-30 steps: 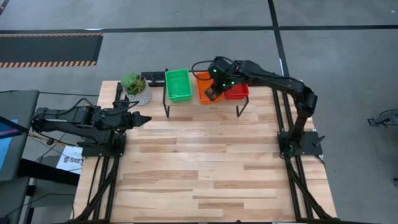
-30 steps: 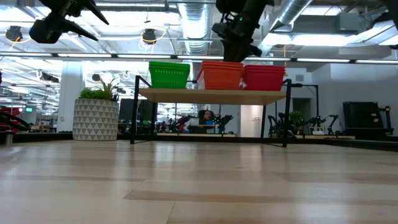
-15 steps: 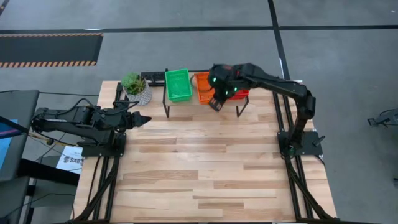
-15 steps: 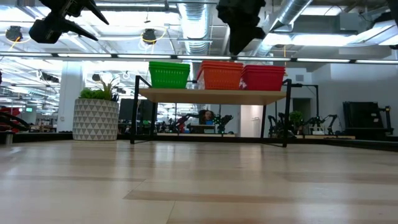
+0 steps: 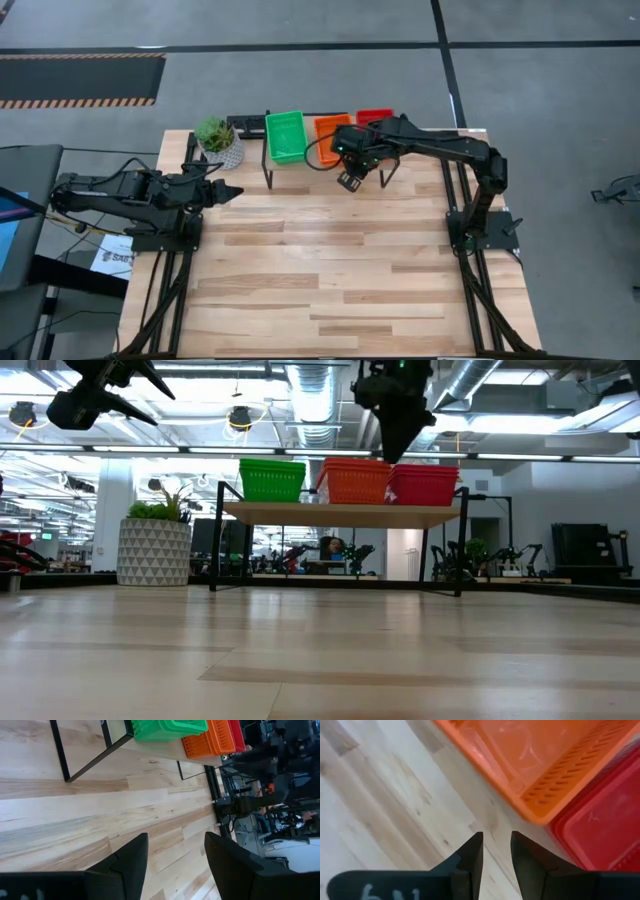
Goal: Stack baskets on shelf by color
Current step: Adjust the stacked bins on the shelf, then return to Home Position
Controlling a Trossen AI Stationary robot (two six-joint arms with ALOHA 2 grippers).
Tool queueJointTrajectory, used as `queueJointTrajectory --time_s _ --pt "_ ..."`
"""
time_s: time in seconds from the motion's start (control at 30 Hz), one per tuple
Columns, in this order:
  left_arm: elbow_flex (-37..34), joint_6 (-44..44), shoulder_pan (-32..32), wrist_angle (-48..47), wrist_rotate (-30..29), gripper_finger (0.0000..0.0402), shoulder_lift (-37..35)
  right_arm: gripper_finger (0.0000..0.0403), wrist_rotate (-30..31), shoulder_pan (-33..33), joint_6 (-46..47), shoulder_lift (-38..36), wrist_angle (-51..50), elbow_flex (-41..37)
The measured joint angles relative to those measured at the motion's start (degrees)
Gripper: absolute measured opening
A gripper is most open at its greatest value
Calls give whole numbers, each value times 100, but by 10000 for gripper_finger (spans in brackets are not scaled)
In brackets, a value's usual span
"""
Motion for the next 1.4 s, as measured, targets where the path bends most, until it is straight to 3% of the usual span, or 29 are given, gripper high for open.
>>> queueJointTrajectory --time_s 0.43,0.77,0.93,1.07,1.23,1.4 --pt "0 -4 -1 0 -30 183 0 120 -66 -168 -106 4 1011 -335" --pt "0 -15 0 0 -46 183 0 120 -520 -160 -448 7 1770 -328" --pt "0 -21 0 0 -46 183 0 120 -470 -177 -490 9 1244 105" --pt "0 -60 1 0 -74 183 0 120 -86 -222 -427 -1 646 549" --pt "0 -133 -2 14 -91 183 13 120 -173 -264 -403 4 658 590" --pt "0 87 -7 525 -100 183 317 120 -201 -115 -594 2 1291 538"
